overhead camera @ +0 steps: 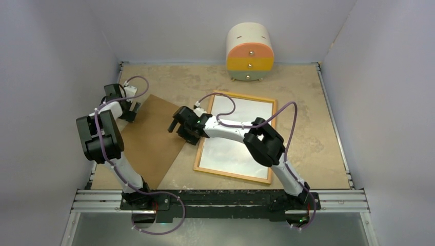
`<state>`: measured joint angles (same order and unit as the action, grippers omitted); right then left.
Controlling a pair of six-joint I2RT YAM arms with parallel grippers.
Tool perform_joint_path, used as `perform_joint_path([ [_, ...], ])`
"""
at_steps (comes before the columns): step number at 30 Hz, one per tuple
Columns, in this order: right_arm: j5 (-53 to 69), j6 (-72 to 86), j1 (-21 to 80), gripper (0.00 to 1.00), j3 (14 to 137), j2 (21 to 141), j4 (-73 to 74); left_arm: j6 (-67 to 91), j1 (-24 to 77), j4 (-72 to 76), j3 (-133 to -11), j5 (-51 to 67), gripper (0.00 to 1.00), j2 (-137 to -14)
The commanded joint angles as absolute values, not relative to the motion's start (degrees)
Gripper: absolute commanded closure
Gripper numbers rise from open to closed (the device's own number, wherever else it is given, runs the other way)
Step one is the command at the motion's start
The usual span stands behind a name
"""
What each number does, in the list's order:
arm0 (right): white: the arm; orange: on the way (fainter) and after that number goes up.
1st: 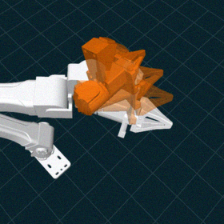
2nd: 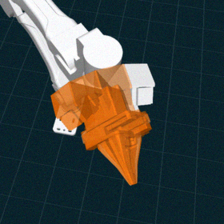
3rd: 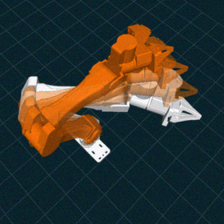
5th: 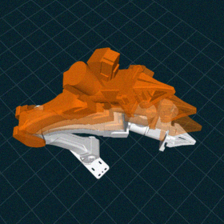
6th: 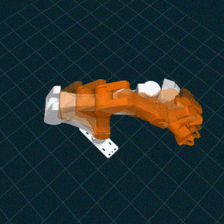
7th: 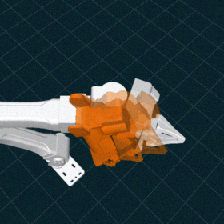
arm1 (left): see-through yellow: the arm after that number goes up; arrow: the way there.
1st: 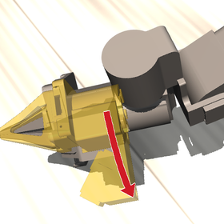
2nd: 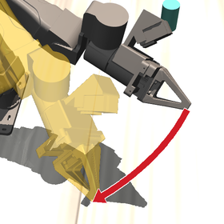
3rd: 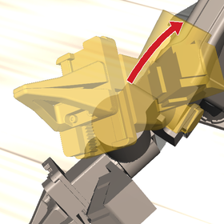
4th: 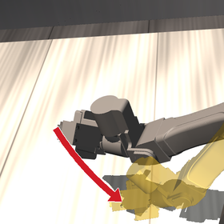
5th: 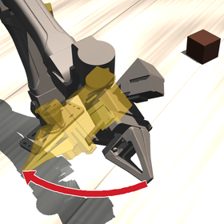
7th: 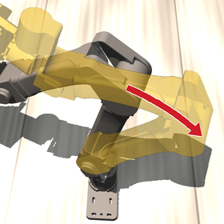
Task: Put the photo into the frame
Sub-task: Turn over the photo frame item at the center of the board.
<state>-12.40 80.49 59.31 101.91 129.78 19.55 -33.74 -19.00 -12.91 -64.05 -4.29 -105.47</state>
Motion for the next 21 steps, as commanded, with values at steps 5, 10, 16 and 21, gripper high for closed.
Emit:
perform_joint_path([
  [5, -0.2, 86.1, 56.8, 0.04, 85.7, 124.1, -11.9, -34.8, -17.4, -30.8, -58.5, 7.1, 0.08, -110.6],
  [10, 3.5, 83.9, 54.7, 0.06, 83.2, 120.6, -27.9, -34.6, -17.5, -33.4, -60.3, 9.2, 0.11, -111.0],
  [16, 7.1, 81.8, 53.3, 0.07, 82.5, 116.5, -38.7, -35.1, -17.5, -36.9, -62.3, 12.6, 0.16, -110.7],
  [21, 7.0, 81.6, 53.2, 0.07, 78.7, 112.2, -45.4, -34.7, -18.0, -42.5, -66.0, 19.0, 0.16, -111.9],
])
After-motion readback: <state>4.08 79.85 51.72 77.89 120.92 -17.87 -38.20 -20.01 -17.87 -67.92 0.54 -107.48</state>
